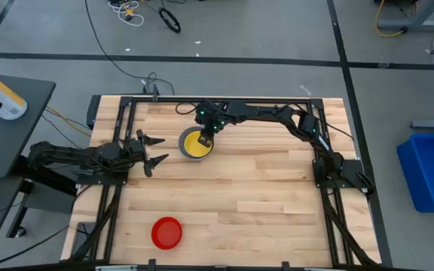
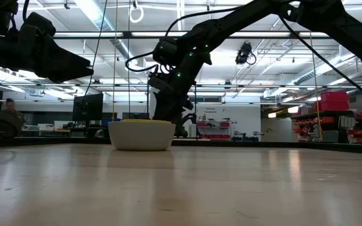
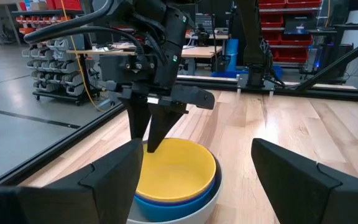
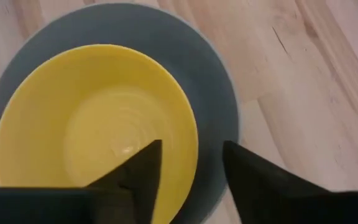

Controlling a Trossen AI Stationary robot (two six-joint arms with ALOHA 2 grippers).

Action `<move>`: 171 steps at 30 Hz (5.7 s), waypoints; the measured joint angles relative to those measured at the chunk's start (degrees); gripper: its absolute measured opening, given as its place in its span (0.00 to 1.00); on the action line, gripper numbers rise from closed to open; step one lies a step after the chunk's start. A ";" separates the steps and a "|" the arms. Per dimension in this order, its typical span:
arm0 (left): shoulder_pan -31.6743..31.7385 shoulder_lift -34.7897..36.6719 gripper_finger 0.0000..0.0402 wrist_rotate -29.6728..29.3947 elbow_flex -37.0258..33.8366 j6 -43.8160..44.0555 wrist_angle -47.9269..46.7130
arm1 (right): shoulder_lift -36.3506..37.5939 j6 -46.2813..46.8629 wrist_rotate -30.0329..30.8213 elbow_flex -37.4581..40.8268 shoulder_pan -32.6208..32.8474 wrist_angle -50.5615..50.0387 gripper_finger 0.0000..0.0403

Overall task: Nest bowls inside each other
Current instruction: Stack the red bowl on the yellow bowl

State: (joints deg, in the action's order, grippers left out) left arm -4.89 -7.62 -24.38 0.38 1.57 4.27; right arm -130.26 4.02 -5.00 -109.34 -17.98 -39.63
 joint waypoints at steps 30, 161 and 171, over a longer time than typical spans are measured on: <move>-0.02 -12.52 0.76 6.10 -0.02 6.92 3.11 | 42.21 -1.88 35.22 53.02 39.50 49.85 0.48; 0.00 -13.75 0.76 -0.30 -0.02 14.81 3.10 | 129.40 -14.50 25.94 108.24 32.35 41.56 0.64; -4.99 -14.94 0.76 21.30 0.06 32.03 -2.40 | 125.60 -10.27 25.93 108.24 32.35 41.54 0.67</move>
State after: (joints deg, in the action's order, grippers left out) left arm -9.88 -22.56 -3.09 0.45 33.60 1.87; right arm -4.66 -6.25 20.93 -1.10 14.37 1.91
